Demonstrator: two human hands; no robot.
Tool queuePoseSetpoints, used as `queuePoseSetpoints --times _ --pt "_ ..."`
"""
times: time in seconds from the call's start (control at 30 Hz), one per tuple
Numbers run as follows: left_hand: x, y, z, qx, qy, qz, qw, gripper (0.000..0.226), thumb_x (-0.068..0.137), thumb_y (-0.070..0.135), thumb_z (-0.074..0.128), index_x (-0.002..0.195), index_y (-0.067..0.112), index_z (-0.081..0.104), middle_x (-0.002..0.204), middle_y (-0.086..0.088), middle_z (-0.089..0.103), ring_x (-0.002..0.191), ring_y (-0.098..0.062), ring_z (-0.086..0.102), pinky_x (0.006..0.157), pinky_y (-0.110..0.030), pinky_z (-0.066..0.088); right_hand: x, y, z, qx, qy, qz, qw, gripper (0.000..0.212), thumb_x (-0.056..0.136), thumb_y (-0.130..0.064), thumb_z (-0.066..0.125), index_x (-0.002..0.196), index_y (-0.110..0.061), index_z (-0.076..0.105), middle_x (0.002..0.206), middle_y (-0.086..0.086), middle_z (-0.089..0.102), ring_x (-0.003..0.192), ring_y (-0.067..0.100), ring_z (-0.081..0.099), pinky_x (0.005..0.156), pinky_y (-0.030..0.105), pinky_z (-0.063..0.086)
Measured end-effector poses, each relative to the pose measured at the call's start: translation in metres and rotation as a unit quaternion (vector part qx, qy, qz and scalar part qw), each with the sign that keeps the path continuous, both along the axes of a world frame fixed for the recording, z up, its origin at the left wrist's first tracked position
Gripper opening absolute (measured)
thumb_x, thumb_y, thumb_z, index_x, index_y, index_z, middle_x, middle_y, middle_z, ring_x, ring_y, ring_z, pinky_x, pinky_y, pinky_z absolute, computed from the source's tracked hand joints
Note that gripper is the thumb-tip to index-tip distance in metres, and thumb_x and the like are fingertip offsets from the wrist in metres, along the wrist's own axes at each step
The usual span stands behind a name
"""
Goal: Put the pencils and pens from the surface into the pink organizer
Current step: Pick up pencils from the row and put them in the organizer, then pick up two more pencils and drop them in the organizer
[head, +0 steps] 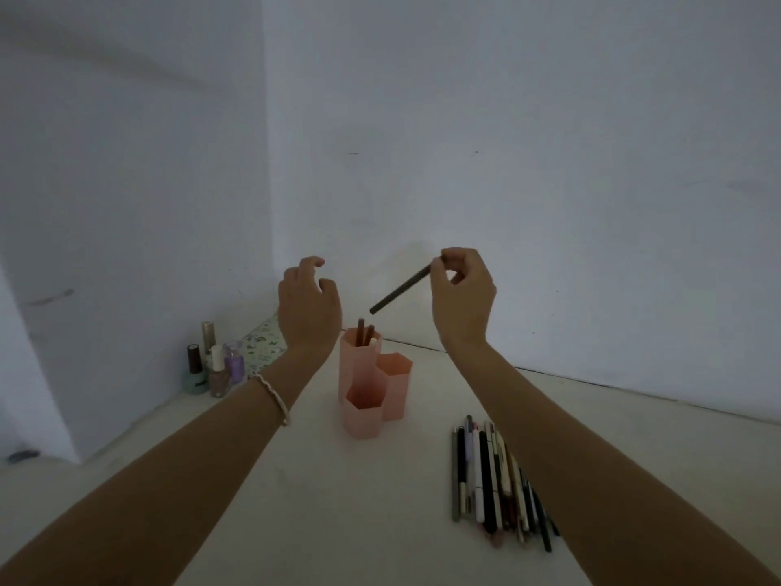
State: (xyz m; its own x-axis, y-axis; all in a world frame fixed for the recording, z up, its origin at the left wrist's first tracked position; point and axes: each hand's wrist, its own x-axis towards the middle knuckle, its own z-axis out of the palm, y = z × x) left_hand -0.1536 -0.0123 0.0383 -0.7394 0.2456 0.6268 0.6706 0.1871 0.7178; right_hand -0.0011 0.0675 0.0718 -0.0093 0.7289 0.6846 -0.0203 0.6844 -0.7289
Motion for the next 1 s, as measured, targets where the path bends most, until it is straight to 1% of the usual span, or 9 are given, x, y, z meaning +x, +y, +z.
queuePoseSetpoints --times 0.13,0.27,0.33,0.4,0.5,0.6,0.67,0.77,1.0 --pt "0.009 -0.005 0.015 0.034 -0.040 -0.048 0.997 0.032 0.092 0.012 0.044 0.122 0.020 0.053 0.118 -0.004 0.056 0.094 -0.016 0.057 0.077 -0.028 0.045 -0.025 -0.002 -0.022 0.049 -0.117 0.008 0.992 0.014 0.092 -0.015 0.060 0.106 -0.016 0.065 0.088 -0.009 0.062 0.096 0.018 0.059 0.079 0.023 0.046" --pt "0.027 -0.006 0.020 0.021 -0.058 -0.086 0.994 0.029 0.092 0.012 0.046 0.119 0.019 0.052 0.111 -0.001 0.057 0.089 -0.016 0.058 0.079 -0.034 0.051 -0.031 0.002 -0.049 0.056 -0.253 0.040 0.965 0.022 0.093 -0.017 0.059 0.113 -0.014 0.069 0.101 -0.002 0.070 0.100 0.017 0.060 0.089 0.029 0.049" --pt "0.041 -0.002 0.020 0.026 -0.063 -0.105 0.992 0.022 0.088 0.009 0.048 0.108 0.017 0.052 0.098 -0.001 0.058 0.082 -0.017 0.058 0.071 -0.030 0.049 -0.023 0.005 -0.051 0.046 -0.244 0.026 0.968 0.029 0.094 -0.017 0.054 0.121 -0.015 0.066 0.105 -0.001 0.071 0.086 0.012 0.060 0.087 0.030 0.052" --pt "0.060 0.006 0.017 0.023 -0.054 -0.141 0.988 0.016 0.083 0.005 0.051 0.093 0.016 0.048 0.084 -0.001 0.054 0.070 -0.016 0.053 0.060 -0.025 0.042 -0.008 0.013 -0.045 0.030 -0.211 -0.011 0.977 0.032 0.094 -0.014 0.050 0.122 -0.015 0.064 0.097 -0.001 0.070 0.065 0.007 0.055 0.070 0.020 0.050" --pt "0.098 0.024 0.001 -0.114 -0.037 -0.229 0.966 0.015 0.082 0.006 0.055 0.089 0.015 0.046 0.080 0.000 0.053 0.065 -0.013 0.048 0.055 -0.023 0.037 0.024 0.030 -0.033 0.013 -0.215 -0.054 0.975 0.029 0.092 -0.010 0.050 0.118 -0.013 0.062 0.082 -0.004 0.064 0.056 0.002 0.051 0.057 0.015 0.039" --pt "0.130 0.038 -0.025 -0.360 -0.010 -0.262 0.895 0.017 0.086 0.008 0.054 0.103 0.010 0.051 0.095 -0.007 0.059 0.075 -0.017 0.053 0.054 -0.023 0.037 0.055 0.041 -0.031 -0.022 -0.222 -0.065 0.973 0.025 0.091 -0.007 0.051 0.112 -0.012 0.064 0.074 -0.007 0.059 0.056 0.002 0.051 0.054 0.012 0.038" --pt "0.143 0.040 -0.044 -0.443 -0.019 -0.255 0.859 0.022 0.087 0.010 0.055 0.108 0.006 0.054 0.089 -0.005 0.057 0.075 -0.017 0.055 0.051 -0.022 0.038 0.073 0.047 -0.034 -0.049 -0.231 -0.066 0.970 0.024 0.091 -0.007 0.051 0.110 -0.012 0.064 0.072 -0.009 0.058 0.056 0.002 0.053 0.052 0.013 0.039" --pt "0.154 0.041 -0.068 -0.464 -0.073 -0.274 0.839 0.025 0.088 0.016 0.060 0.108 0.000 0.056 0.101 -0.012 0.064 0.090 -0.027 0.067 0.064 -0.026 0.051 0.094 0.054 -0.038 -0.067 -0.253 -0.070 0.963 0.024 0.090 -0.007 0.052 0.109 -0.013 0.064 0.073 -0.006 0.059 0.056 0.003 0.053 0.052 0.015 0.038" --pt "0.160 0.043 -0.082 -0.481 -0.075 -0.256 0.835 0.019 0.091 0.009 0.055 0.105 -0.001 0.060 0.110 -0.016 0.065 0.098 -0.030 0.066 0.067 -0.027 0.047 0.112 0.059 -0.047 -0.102 -0.260 -0.058 0.958 0.025 0.087 -0.005 0.053 0.108 -0.014 0.064 0.076 -0.001 0.064 0.059 0.009 0.056 0.056 0.021 0.044"
